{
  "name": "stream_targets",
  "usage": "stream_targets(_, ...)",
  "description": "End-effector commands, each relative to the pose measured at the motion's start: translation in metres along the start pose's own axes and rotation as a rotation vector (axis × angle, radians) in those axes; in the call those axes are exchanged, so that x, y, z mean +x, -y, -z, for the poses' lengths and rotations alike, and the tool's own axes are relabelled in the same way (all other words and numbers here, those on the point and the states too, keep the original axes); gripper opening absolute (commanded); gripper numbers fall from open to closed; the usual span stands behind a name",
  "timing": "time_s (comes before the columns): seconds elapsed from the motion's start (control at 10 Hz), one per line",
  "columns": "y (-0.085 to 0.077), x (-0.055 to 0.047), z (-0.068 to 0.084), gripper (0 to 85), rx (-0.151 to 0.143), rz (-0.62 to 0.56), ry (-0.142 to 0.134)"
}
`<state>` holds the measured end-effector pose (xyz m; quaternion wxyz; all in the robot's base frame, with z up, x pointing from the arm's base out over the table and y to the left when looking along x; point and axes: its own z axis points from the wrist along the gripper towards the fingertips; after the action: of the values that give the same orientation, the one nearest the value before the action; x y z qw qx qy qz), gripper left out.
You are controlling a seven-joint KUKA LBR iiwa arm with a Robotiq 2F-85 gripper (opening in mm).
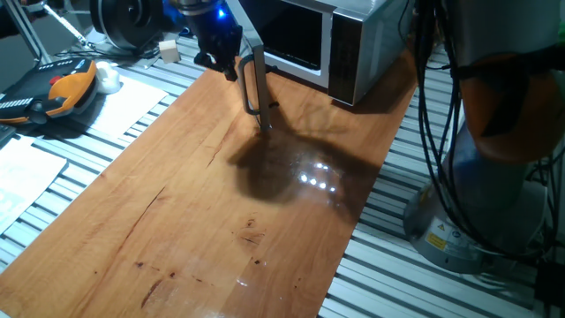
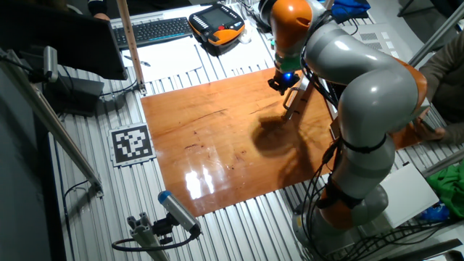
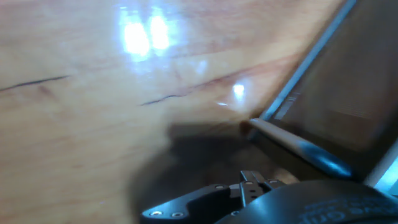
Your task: Close the microwave door
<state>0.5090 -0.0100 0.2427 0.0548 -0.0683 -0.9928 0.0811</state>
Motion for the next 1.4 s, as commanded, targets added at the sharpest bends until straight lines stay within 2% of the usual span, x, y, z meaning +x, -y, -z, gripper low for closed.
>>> stream_targets(0.0, 0.018, 0.003, 0.001, 0.0, 0.055, 0.014, -0.003)
stream_targets(0.1, 0.041, 0.006, -0.001, 0.0, 0.071, 0.044, -0.010)
stream_targets(0.2, 0.058, 0.007, -0.005, 0.0, 0.059, 0.062, -0.013)
stream_targets(0.4, 0.086, 0.003, -0.015, 0.0, 0.065, 0.099, 0.003)
stream_targets(0.6, 0.117, -0.004, -0.014, 0.0, 0.060, 0.147, 0.009)
stream_targets(0.9, 0.159, -0.007, -0.008, 0.0, 0.103, 0.196, 0.019)
stream_targets(1.1, 0.179, -0.003, -0.011, 0.0, 0.123, 0.216, 0.036)
stream_targets(1.3, 0.194, 0.000, -0.012, 0.0, 0.148, 0.233, 0.034)
